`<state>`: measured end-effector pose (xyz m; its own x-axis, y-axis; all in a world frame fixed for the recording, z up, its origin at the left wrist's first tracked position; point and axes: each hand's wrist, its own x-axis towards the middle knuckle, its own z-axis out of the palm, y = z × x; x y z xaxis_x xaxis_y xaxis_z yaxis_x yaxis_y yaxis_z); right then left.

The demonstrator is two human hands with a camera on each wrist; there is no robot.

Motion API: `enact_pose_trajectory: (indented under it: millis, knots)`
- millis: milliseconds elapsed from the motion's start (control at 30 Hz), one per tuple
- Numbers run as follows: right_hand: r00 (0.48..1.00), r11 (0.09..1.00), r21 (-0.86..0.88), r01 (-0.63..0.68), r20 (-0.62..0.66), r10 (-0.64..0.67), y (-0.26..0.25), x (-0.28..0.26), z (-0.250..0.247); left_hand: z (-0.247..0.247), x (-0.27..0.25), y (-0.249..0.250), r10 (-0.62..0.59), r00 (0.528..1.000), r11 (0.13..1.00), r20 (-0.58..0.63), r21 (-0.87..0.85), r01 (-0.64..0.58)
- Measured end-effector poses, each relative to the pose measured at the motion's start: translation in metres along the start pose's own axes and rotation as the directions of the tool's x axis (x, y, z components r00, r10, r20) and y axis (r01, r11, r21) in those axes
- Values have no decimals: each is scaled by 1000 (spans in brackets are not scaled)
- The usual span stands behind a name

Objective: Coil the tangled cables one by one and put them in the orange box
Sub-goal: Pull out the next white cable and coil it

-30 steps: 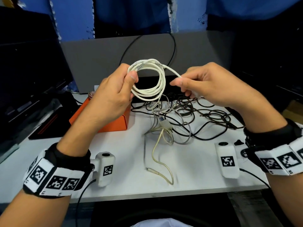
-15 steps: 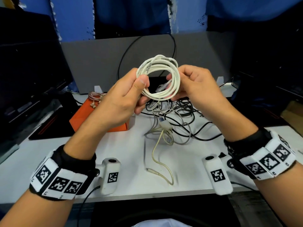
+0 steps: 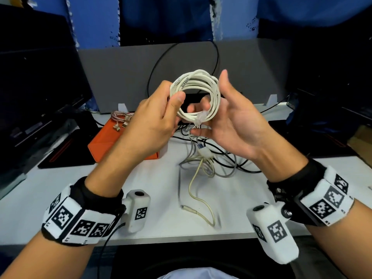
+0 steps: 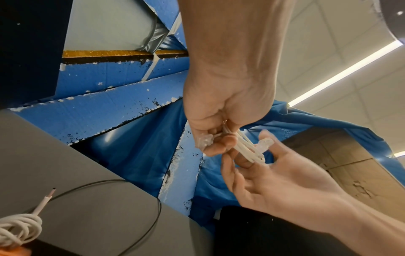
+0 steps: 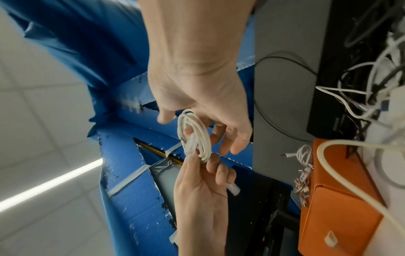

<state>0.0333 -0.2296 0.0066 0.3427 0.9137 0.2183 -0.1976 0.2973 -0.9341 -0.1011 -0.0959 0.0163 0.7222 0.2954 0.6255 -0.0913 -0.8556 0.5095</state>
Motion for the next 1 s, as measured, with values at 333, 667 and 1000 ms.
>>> enact_pose_trajectory:
  millis: [333, 667, 1000]
  knots:
    - [985, 879, -474, -49, 122, 121, -13, -11, -5, -11, 2, -3, -30, 997, 979, -64, 201, 43]
    - [998, 796, -605, 21, -32, -51, -5, 0, -14, -10, 11, -23, -283, 915, 692, 286, -600, 401]
    - [999, 896, -443, -28, -47, 8, -2, 0, -12, -7, 14, -28, -404, 909, 674, 105, -637, 373]
